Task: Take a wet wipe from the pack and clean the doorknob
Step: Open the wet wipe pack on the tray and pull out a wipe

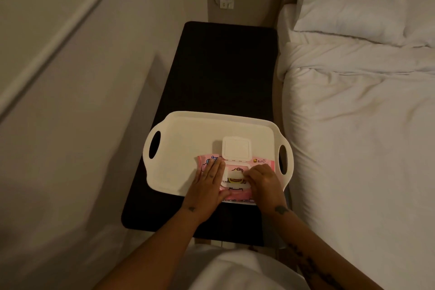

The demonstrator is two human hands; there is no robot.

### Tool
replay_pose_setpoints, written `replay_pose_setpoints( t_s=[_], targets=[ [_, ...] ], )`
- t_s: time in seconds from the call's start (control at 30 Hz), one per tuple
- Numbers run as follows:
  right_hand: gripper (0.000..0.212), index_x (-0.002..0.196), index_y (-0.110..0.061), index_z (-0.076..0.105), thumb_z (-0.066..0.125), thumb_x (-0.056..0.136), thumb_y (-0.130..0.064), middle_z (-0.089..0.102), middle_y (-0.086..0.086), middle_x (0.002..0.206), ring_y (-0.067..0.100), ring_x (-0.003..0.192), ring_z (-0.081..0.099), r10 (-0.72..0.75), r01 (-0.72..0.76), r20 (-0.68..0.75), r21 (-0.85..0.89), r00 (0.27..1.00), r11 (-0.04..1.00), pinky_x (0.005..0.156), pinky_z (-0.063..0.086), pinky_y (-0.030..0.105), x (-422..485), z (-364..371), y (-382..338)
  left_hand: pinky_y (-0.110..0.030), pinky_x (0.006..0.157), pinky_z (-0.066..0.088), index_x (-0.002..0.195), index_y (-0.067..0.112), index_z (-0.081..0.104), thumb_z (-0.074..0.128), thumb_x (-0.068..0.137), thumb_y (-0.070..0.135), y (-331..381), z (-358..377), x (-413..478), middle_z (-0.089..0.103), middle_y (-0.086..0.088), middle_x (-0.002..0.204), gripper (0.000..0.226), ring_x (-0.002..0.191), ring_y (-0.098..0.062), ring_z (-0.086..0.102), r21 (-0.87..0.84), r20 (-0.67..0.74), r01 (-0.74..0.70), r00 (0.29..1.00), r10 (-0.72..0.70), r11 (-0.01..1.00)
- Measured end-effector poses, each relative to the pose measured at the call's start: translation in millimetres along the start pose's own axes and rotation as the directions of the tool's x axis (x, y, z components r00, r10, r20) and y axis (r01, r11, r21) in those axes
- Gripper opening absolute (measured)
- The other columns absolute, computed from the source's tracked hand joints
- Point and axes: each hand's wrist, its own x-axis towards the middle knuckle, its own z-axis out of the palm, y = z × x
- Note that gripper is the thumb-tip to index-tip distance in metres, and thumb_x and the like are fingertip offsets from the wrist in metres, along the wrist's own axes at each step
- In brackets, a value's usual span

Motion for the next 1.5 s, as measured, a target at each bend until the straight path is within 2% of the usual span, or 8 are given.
replay_pose_setpoints(
  t_s=[0.23,0.47,0.57,0.7,0.77,1.17,1.43,1.5],
  targets=[
    [0.02,0.072,0.002,0.068,0.076,0.056,0.011,0.068,0.017,0.067,0.033,0.06,0.062,0.02,-0.018,-0.088,0.026,0.996,0.999,0.054,0.057,0.042,-10,-1,11,-0.032,0.115,-0.01,0.145,0.015,-0.014,0.039,0.095,0.042,-1,1,-1,-0.016,-0.002,0.158,0.078,0.144,-0.015,-0.018,0.021,-0.006,-0.01,1.0,0.011,1.0],
    [0.023,0.094,0.002,0.068,0.071,0.071,0.005,0.067,0.021,0.094,0.035,0.092,0.059,0.204,-0.195,-0.018,0.215,0.979,0.957,0.082,0.051,0.046,-11,3,6,-0.034,0.117,-0.007,0.145,0.014,-0.014,0.039,0.095,0.041,0,-1,-2,-0.016,-0.003,0.158,0.078,0.145,-0.018,-0.016,0.022,0.002,-0.004,1.0,0.004,1.0],
    [0.016,0.092,0.003,0.068,0.068,0.076,0.002,0.067,0.02,0.097,0.03,0.092,0.06,0.311,-0.302,0.025,0.319,0.95,0.898,0.085,0.052,0.042,-6,0,6,-0.034,0.119,-0.003,0.146,0.014,-0.011,0.042,0.095,0.038,2,-3,-2,-0.014,-0.002,0.158,0.078,0.146,-0.018,-0.014,-0.022,-0.017,-0.015,1.0,0.014,1.0],
    [0.011,0.088,0.004,0.067,0.066,0.077,0.004,0.067,0.018,0.095,0.018,0.08,0.059,0.402,-0.386,0.055,0.421,0.914,0.821,0.067,0.049,0.006,-2,-8,9,-0.031,0.119,0.009,0.148,0.017,-0.005,0.047,0.094,0.031,0,-8,-7,-0.013,0.001,0.158,0.076,0.147,-0.017,-0.006,-0.123,-0.045,-0.037,0.999,0.031,0.992],
    [0.011,0.089,0.004,0.066,0.065,0.078,0.004,0.064,0.01,0.093,0.015,0.082,0.057,0.417,-0.404,0.074,0.442,0.906,0.801,0.061,0.044,-0.002,-3,-13,11,-0.03,0.118,0.015,0.148,0.018,-0.003,0.049,0.093,0.028,-1,-9,-9,-0.012,0.002,0.158,0.076,0.147,-0.016,-0.002,-0.15,-0.051,-0.042,0.998,0.035,0.988],
    [0.032,0.07,-0.03,0.057,0.064,0.08,-0.001,0.059,-0.012,0.078,0.013,0.072,0.063,0.502,-0.43,0.003,0.52,0.865,0.738,0.055,0.056,0.017,-13,-25,26,-0.039,0.119,0.009,0.147,0.023,-0.01,0.051,0.091,0.018,7,-14,-9,0.001,0.003,0.159,0.082,0.147,-0.015,0.0,-0.176,-0.026,-0.02,1.0,0.016,0.984],
    [0.019,0.074,-0.019,0.059,0.061,0.082,-0.002,0.06,-0.005,0.081,0.022,0.081,0.063,0.546,-0.458,0.007,0.556,0.838,0.694,0.064,0.054,0.027,-10,-35,31,-0.047,0.118,0.002,0.144,0.025,-0.019,0.053,0.092,0.019,11,-17,-9,0.001,0.003,0.159,0.089,0.147,-0.014,-0.001,-0.184,0.02,0.025,1.0,-0.022,0.983],
    [0.008,0.083,-0.01,0.064,0.065,0.08,-0.002,0.062,0.002,0.087,0.023,0.085,0.062,0.484,-0.444,0.04,0.467,0.874,0.764,0.065,0.052,0.023,-9,-34,32,-0.046,0.118,0.003,0.145,0.023,-0.016,0.053,0.092,0.021,10,-16,-9,0.001,0.002,0.16,0.087,0.147,-0.014,0.0,-0.174,0.017,0.032,0.999,-0.029,0.984]
  ],
)
